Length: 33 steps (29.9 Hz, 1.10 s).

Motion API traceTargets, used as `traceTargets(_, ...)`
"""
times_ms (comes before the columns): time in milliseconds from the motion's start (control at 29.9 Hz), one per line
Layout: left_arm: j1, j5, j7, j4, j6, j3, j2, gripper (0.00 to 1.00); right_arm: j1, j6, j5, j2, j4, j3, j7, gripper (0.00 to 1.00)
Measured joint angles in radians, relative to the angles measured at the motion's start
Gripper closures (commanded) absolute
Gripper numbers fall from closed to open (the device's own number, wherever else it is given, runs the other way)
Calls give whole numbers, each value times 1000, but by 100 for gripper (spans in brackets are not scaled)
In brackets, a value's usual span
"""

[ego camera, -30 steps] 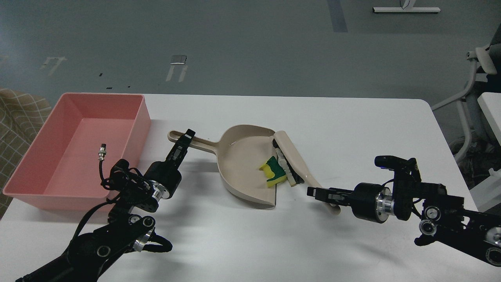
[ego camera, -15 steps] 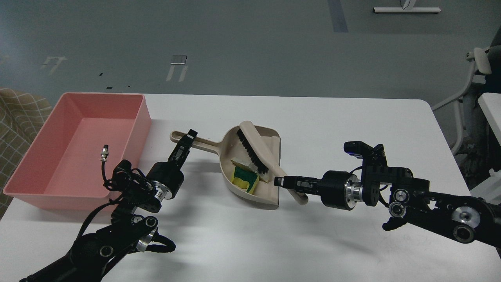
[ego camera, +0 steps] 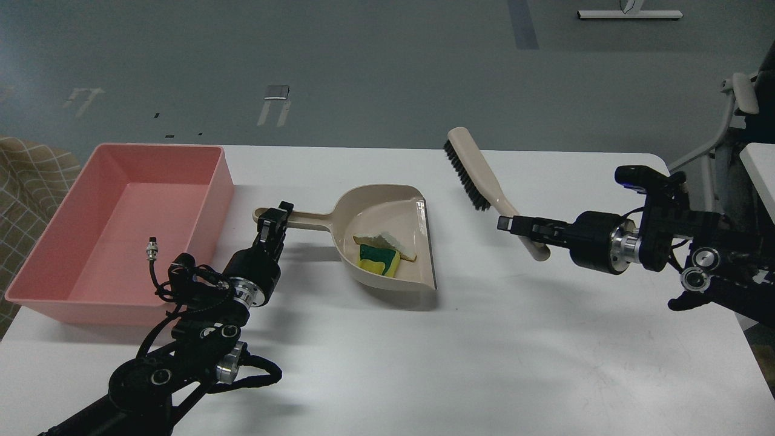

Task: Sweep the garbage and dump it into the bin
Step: 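Lift the dustpan with the left gripper and tip it over the pink bin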

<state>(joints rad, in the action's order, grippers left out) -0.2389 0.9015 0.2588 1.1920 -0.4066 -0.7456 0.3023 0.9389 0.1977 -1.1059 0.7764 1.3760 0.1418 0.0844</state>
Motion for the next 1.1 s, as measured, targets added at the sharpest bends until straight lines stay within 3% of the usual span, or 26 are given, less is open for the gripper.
traceTargets(268,-20,-51,-22,62,16,-78,73,100,-112,-17,-8,127,5,-7,12,100)
traceTargets(401,-21,-118,-59,155,43,-132,216,100,-157,-54,-8,128,24,-1,12,100)
traceTargets(568,7,-246,-67,235,107,-227,429,100,-163,-61,-10,115,28,0,13,100)
traceTargets(769,165,-411,-60,234,232,-436,595,100,-162,-61,-11,110,29,0,12,100)
traceTargets(970,388,-433,-59,149,380,-675,633,100,-164,-63,-10,109,31,1,12,100)
traceTargets(1104,481,-389,-19,76,440,-753,667,100,-164,-63,-10,105,30,10,12,100)
